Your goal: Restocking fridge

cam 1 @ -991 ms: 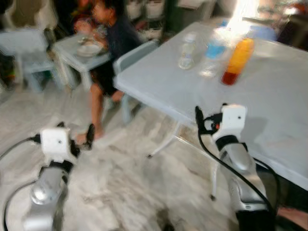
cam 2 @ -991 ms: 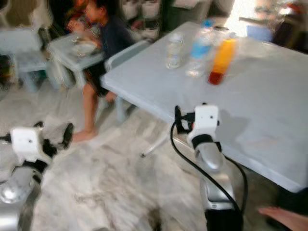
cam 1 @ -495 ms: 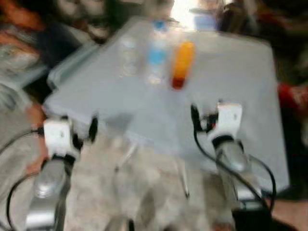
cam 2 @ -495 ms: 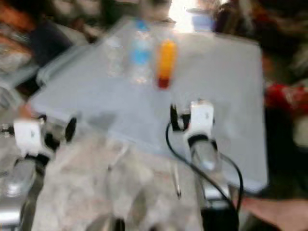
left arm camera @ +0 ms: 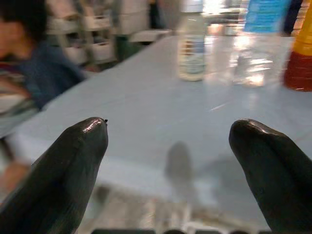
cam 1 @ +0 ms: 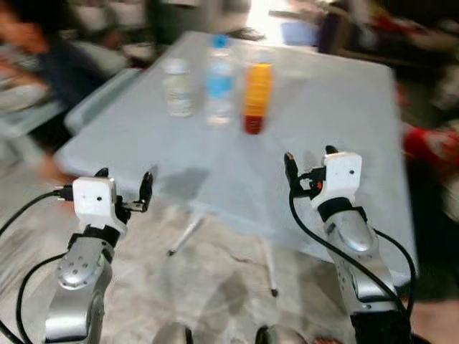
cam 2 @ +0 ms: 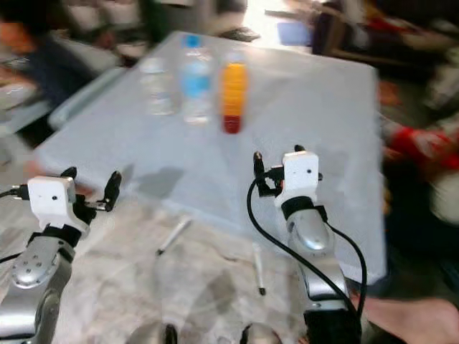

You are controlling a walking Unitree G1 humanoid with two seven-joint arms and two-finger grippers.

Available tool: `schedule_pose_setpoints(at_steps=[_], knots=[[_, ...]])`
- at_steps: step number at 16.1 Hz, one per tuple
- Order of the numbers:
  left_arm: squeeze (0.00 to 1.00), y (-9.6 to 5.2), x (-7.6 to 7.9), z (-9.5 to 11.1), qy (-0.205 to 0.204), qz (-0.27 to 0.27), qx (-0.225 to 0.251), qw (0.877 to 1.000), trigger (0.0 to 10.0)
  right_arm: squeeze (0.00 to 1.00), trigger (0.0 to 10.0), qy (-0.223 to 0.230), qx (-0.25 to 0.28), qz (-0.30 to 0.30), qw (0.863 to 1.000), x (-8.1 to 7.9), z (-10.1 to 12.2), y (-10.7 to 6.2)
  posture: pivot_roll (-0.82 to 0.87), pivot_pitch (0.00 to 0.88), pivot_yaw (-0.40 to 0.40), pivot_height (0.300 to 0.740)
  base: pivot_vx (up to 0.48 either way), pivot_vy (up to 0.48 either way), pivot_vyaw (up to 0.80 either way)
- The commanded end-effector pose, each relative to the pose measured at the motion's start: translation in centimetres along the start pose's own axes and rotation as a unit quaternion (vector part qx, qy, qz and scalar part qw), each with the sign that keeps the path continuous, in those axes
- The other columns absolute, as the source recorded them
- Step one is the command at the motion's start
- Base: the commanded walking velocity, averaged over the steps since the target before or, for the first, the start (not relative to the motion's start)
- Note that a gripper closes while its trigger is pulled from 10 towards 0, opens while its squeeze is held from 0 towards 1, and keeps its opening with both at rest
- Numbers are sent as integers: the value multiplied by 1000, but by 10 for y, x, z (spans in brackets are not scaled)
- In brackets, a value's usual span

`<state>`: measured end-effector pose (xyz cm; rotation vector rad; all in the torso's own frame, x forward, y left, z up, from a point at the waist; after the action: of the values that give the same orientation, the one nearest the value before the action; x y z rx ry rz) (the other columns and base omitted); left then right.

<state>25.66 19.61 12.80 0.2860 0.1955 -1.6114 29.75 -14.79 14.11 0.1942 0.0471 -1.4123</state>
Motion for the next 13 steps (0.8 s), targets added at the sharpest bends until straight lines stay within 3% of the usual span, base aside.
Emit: schedule_pose_setpoints(at_steps=[1,3,11,13], knots=[[0,-1,-2,1,6,1,3,1000,10000,0,10000,-2,9,6,1000,-1,4,1,-40,83,5,740,304,0,675],[0,-1,-3,1,7,1,4,1000,10000,0,10000,-2,9,2,1000,0,4,1,-39,88,6,740,311,0,584],[0,-2,-1,3,8,-4,8,1000,10000,0,10000,1,6,-5,1000,0,2,1,-38,104,2,740,405,0,0],[0,-1,0,3,4,-4,8,1000,10000,0,10000,-1,6,-6,1000,-1,2,2,-40,108,-1,740,214,0,-616]])
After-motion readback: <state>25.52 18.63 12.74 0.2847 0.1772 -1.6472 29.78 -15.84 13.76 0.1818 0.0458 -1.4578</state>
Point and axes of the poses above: a point about 5 cm out from each wrist's last joint towards the gripper, its own y axis pointing out of the wrist towards the gripper, its own z axis along the axis of the wrist's last joint, x = y × z, the point moved 1 cm from there along y, pointing out of the wrist towards the gripper, and after that the axes turned 14 degrees about y, right-handed, at the moved point
